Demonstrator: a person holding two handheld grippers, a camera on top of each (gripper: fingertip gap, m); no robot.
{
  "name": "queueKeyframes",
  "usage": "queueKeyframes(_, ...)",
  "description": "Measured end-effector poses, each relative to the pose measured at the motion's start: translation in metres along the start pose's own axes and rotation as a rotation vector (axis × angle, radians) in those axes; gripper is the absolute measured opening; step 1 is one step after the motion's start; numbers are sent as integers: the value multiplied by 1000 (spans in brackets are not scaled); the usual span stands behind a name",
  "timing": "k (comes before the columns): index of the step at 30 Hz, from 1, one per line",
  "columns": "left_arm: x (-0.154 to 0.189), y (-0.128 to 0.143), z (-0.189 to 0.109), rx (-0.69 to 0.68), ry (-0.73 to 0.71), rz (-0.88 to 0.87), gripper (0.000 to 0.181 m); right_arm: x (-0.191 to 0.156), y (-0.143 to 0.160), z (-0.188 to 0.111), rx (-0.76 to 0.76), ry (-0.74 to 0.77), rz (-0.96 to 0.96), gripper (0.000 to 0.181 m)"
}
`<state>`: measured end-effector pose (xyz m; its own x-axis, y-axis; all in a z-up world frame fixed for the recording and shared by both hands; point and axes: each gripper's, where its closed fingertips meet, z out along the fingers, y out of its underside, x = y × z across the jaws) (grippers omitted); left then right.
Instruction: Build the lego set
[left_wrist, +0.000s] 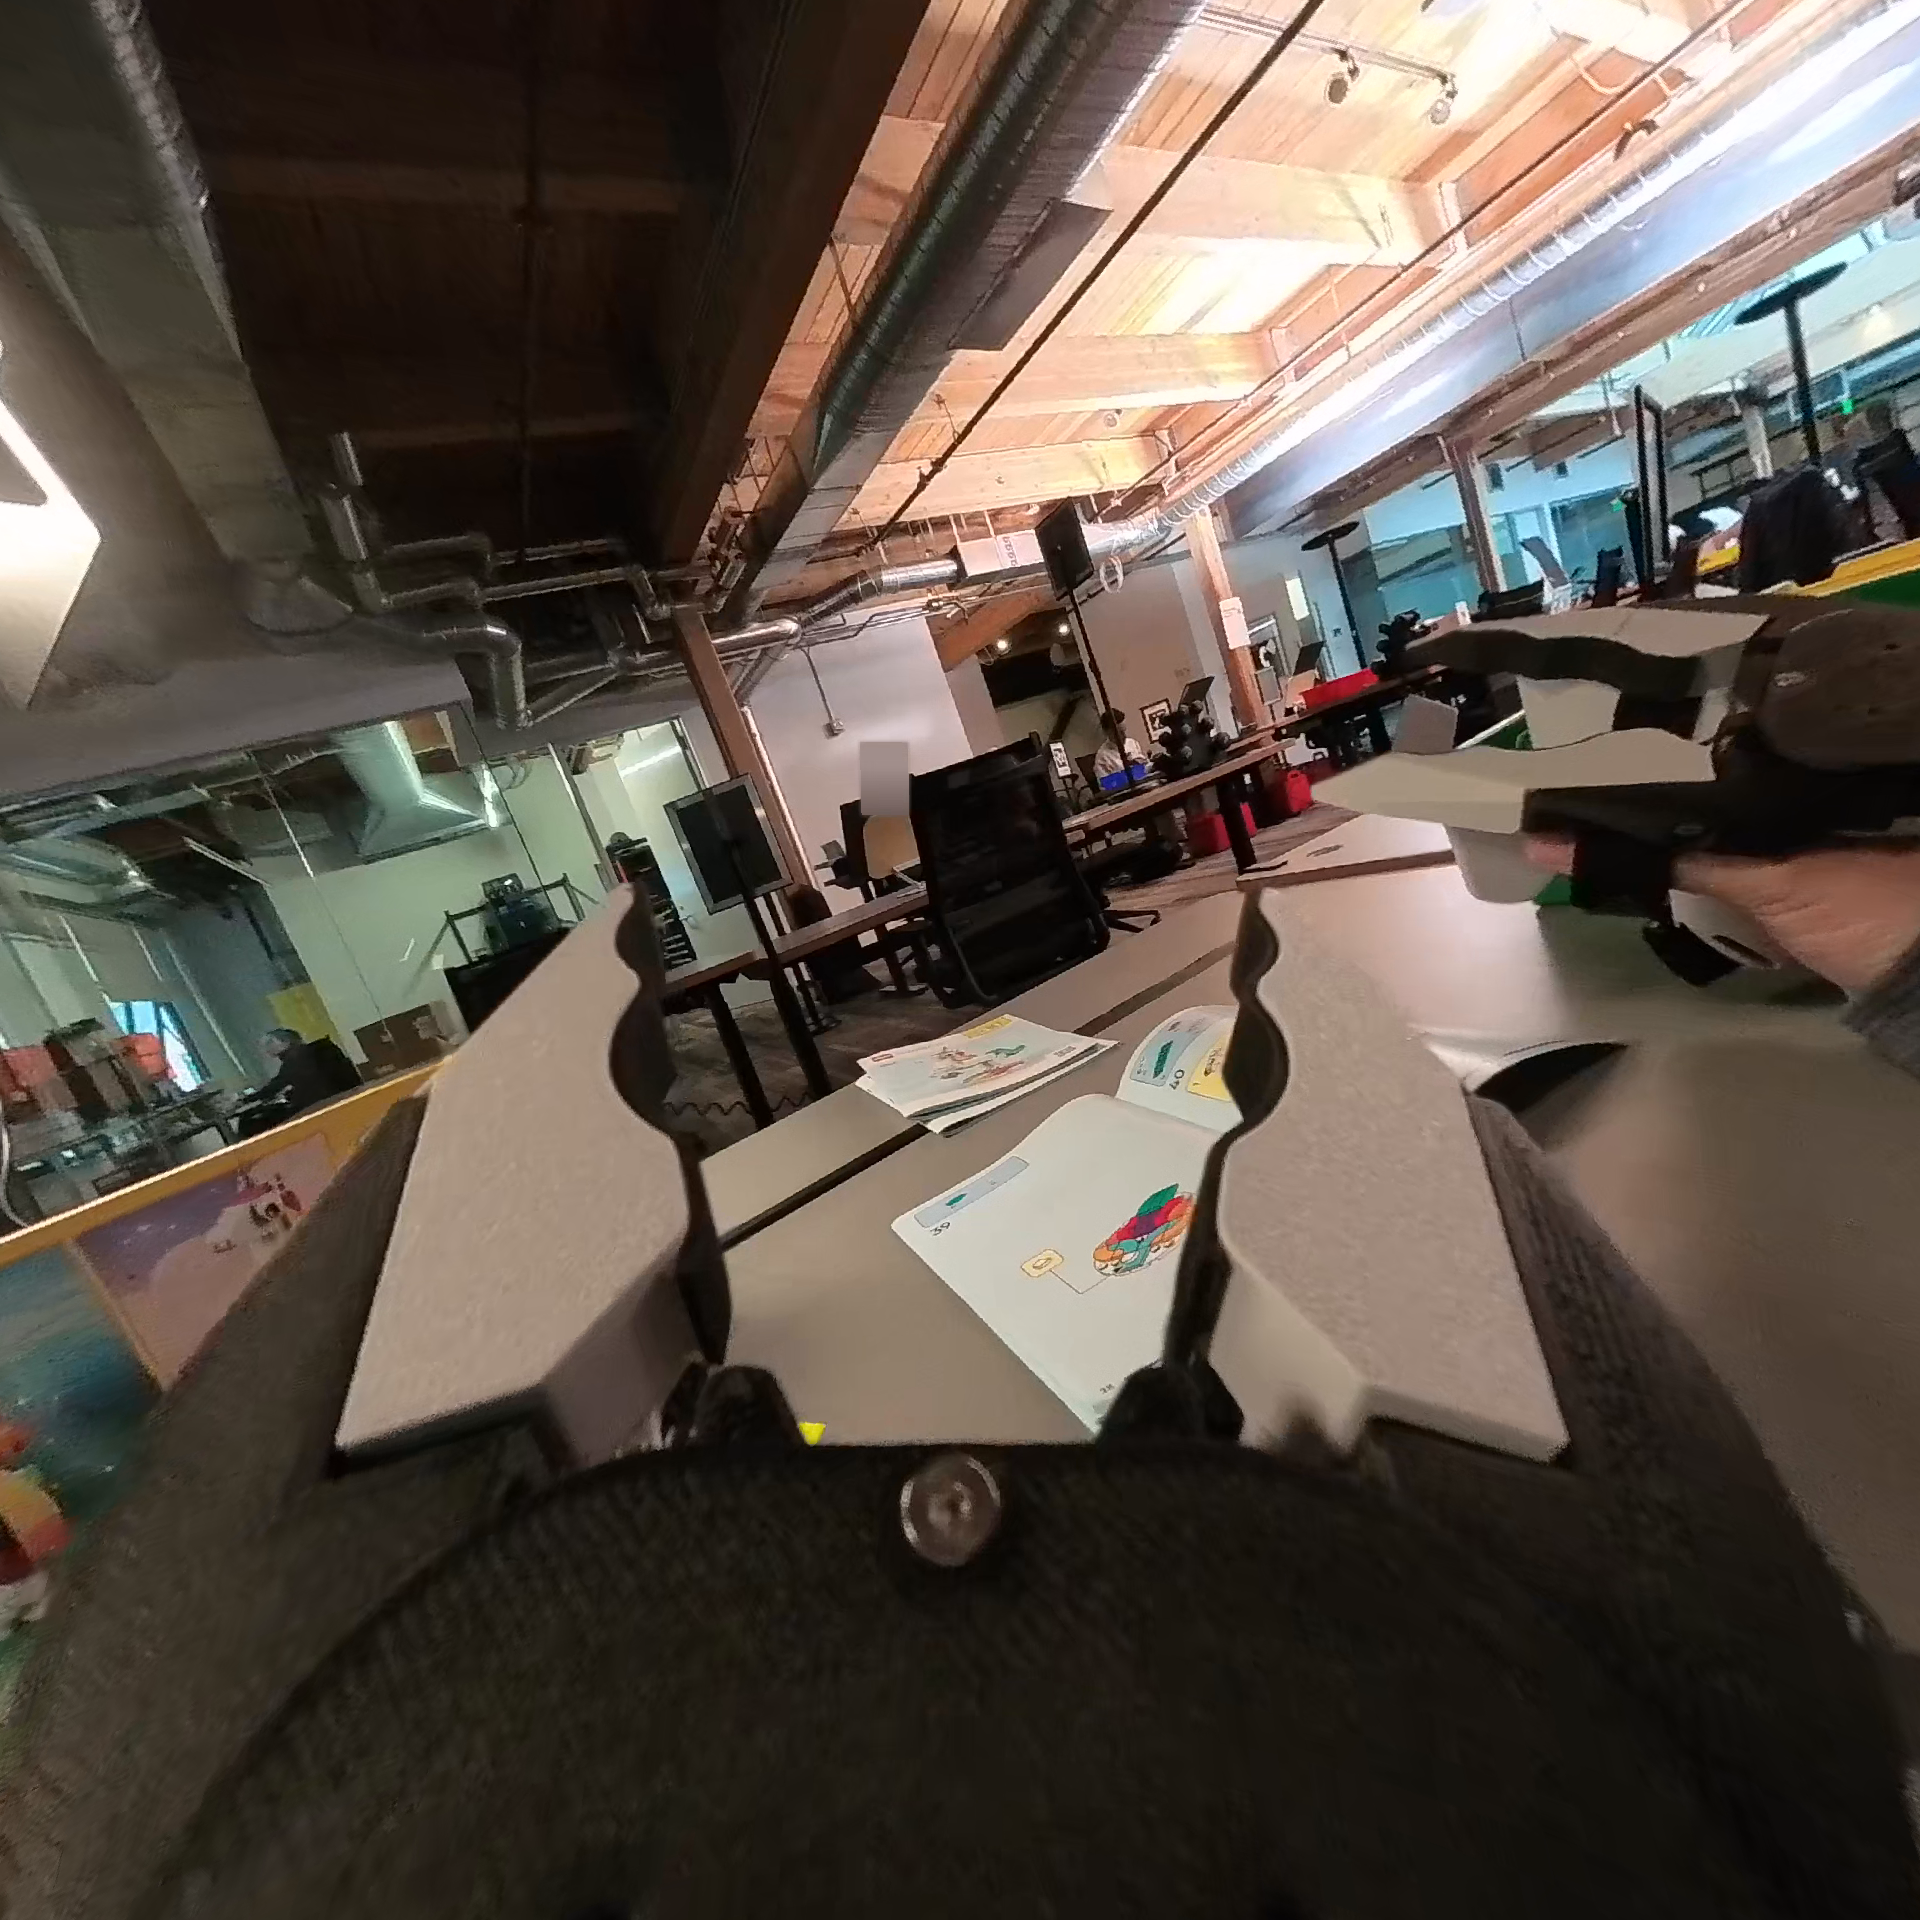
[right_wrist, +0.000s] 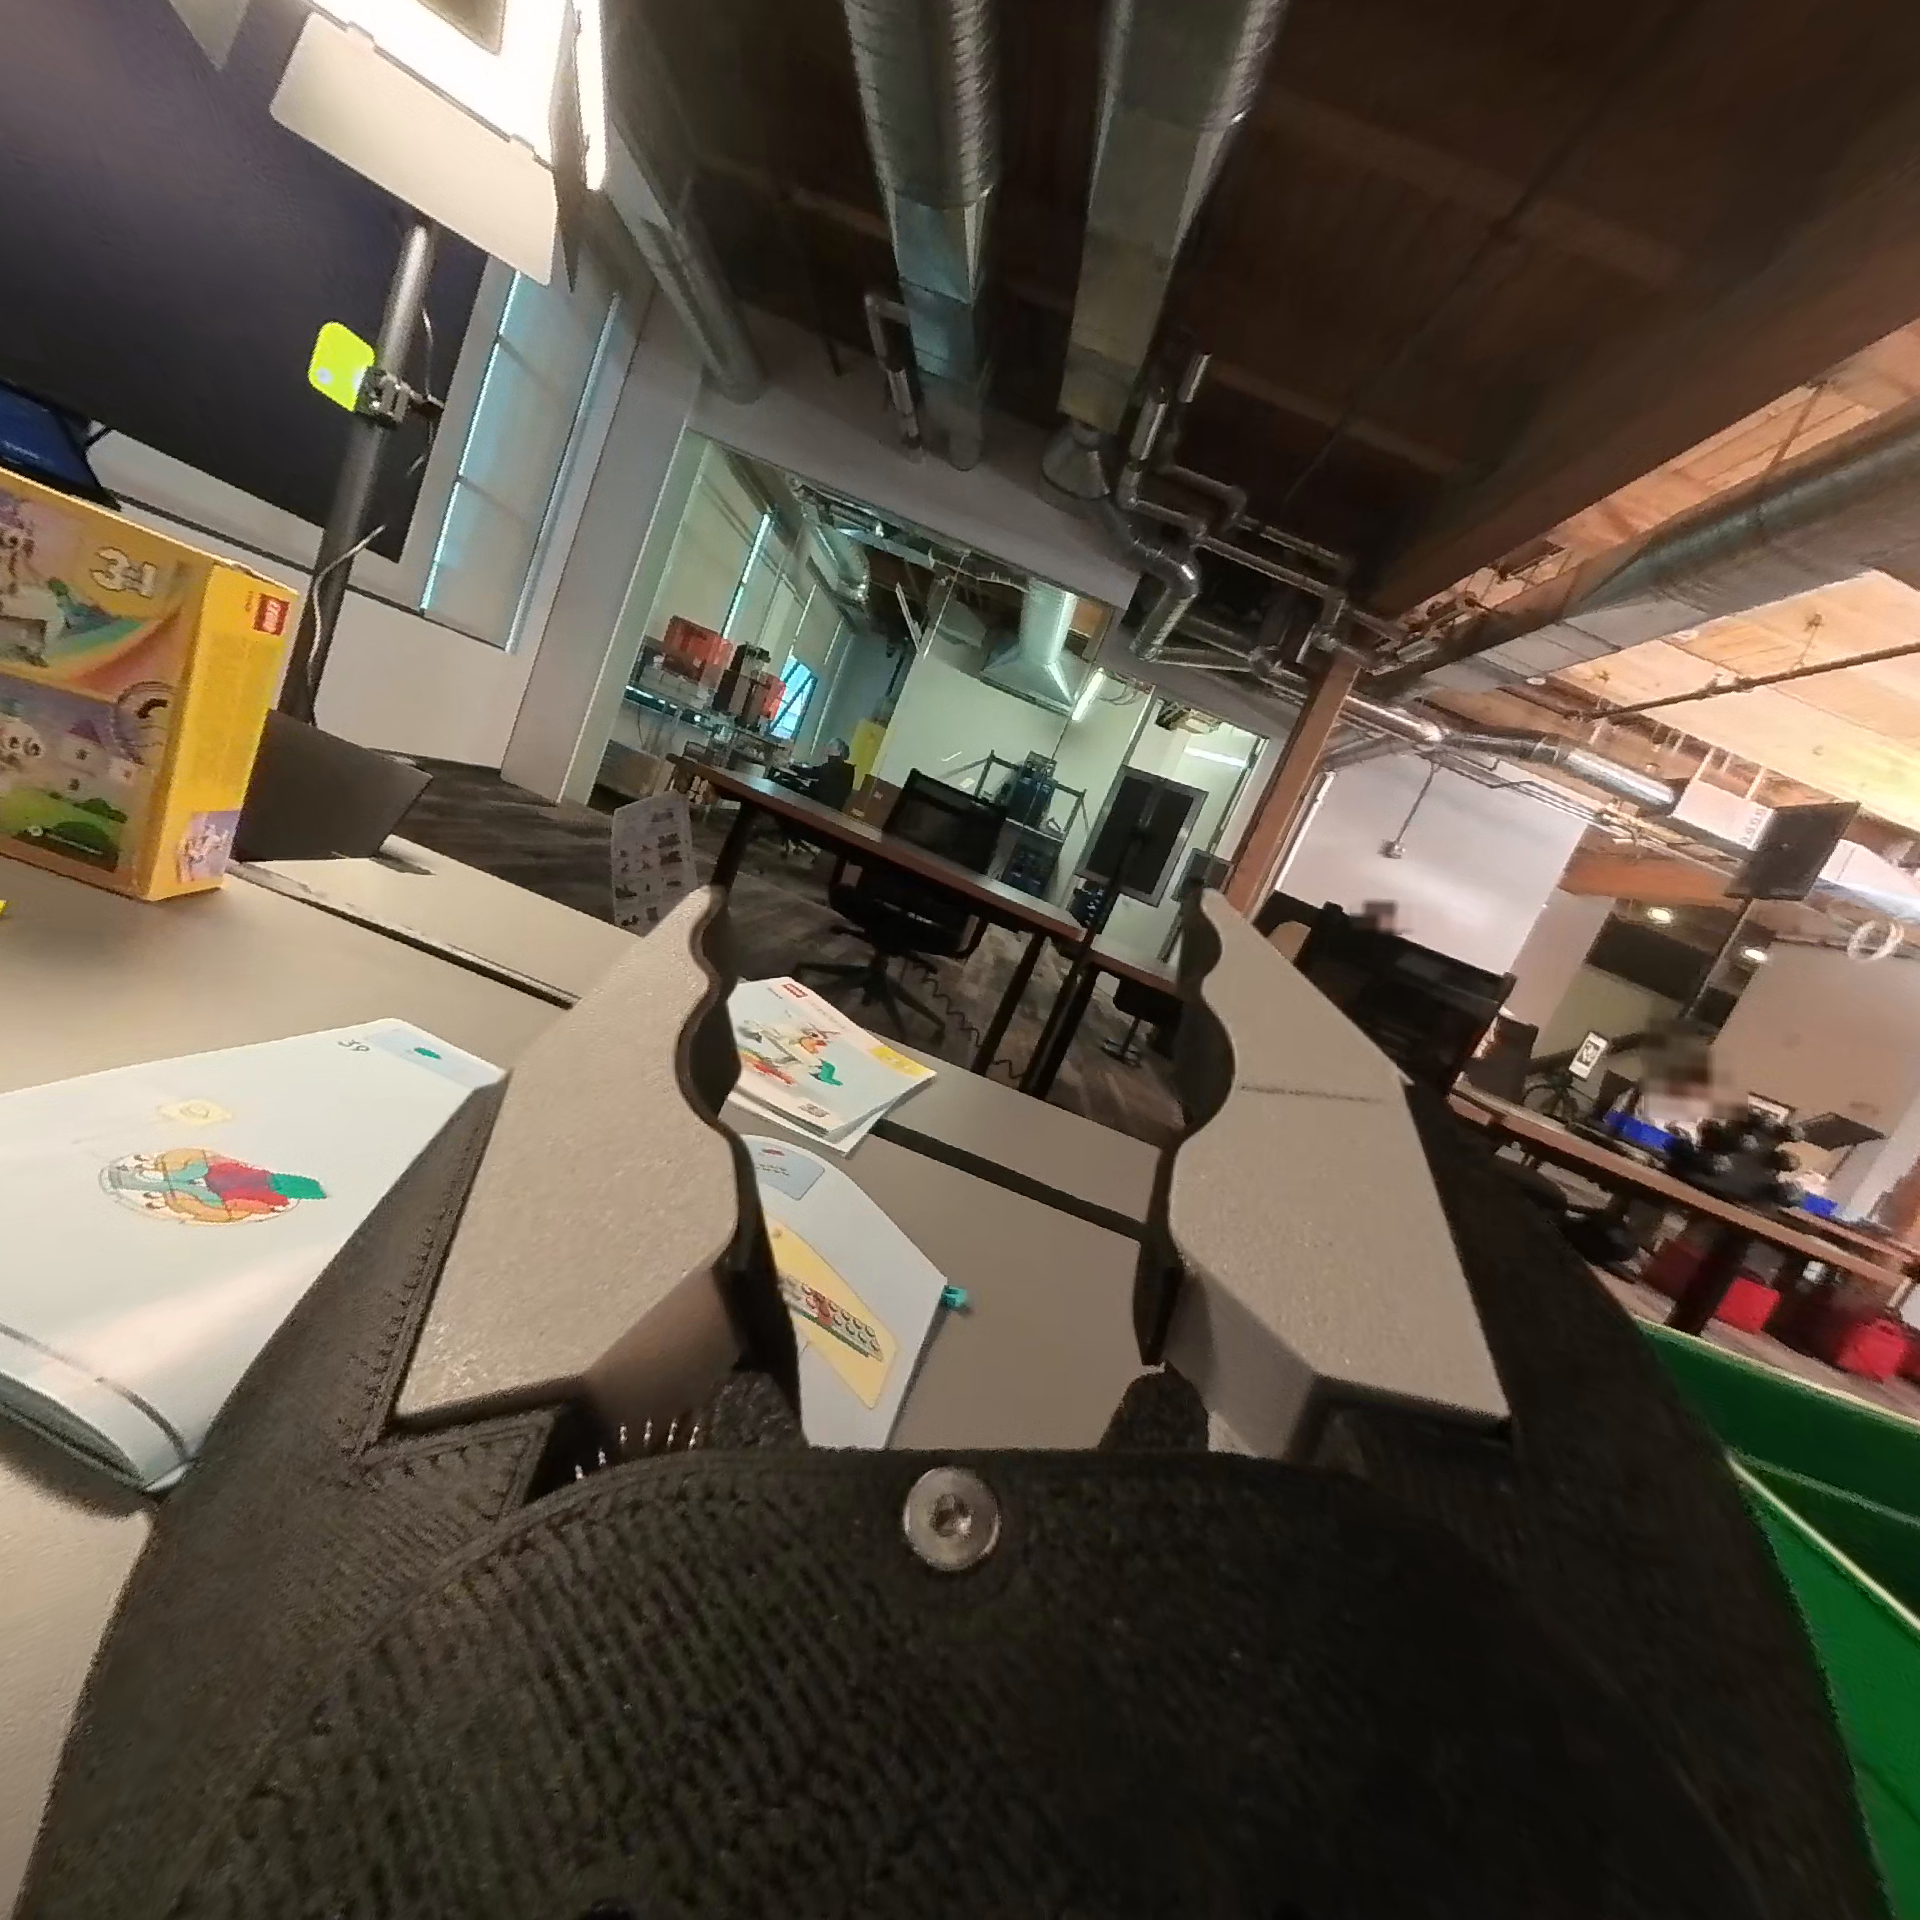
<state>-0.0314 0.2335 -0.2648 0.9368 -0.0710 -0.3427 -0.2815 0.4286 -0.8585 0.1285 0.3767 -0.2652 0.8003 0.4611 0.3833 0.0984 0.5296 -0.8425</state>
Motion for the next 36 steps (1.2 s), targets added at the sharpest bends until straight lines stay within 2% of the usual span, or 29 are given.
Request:
queueKeyframes(8, -1, -2, -3, -5, -27, 42, 105, 28, -2, -12, -18, 156, -61, 77)
queueKeyframes(11, -17, -9, -11, 25, -121, -74, 108, 31, -1, -12, -1, 157, -11, 77)
queueKeyframes(14, -21, -13, -16, 48, -153, -170, 111, 35, 1, -13, -4, 164, 13, 77)
queueKeyframes(20, -16, -21, -17, 53, -157, -30, 109, 22, -2, -12, 6, 98, -20, 77)
queueKeyframes(22, -11, -34, -18, 78, -146, -31, 108, 17, -6, -13, 23, 72, -34, 76)
queueKeyframes(25, -5, -77, -29, 156, -114, -140, 109, 12, -8, -13, 25, 44, -49, 75)
queueKeyframes(28, 4, -125, -56, 152, -48, -188, 109, 8, -9, -13, 27, 31, -67, 70)
queueKeyframes(30, -6, -151, -85, 131, -82, -156, 110, 8, -11, -13, 32, 42, -77, 68)
queueKeyframes(33, -34, -176, -139, 87, -143, -69, 110, 12, -8, -13, 19, 60, -59, 68)
queueKeyframes(36, -79, -189, -196, 3, -262, -67, 105, 17, -3, -12, 3, 76, -18, 68)
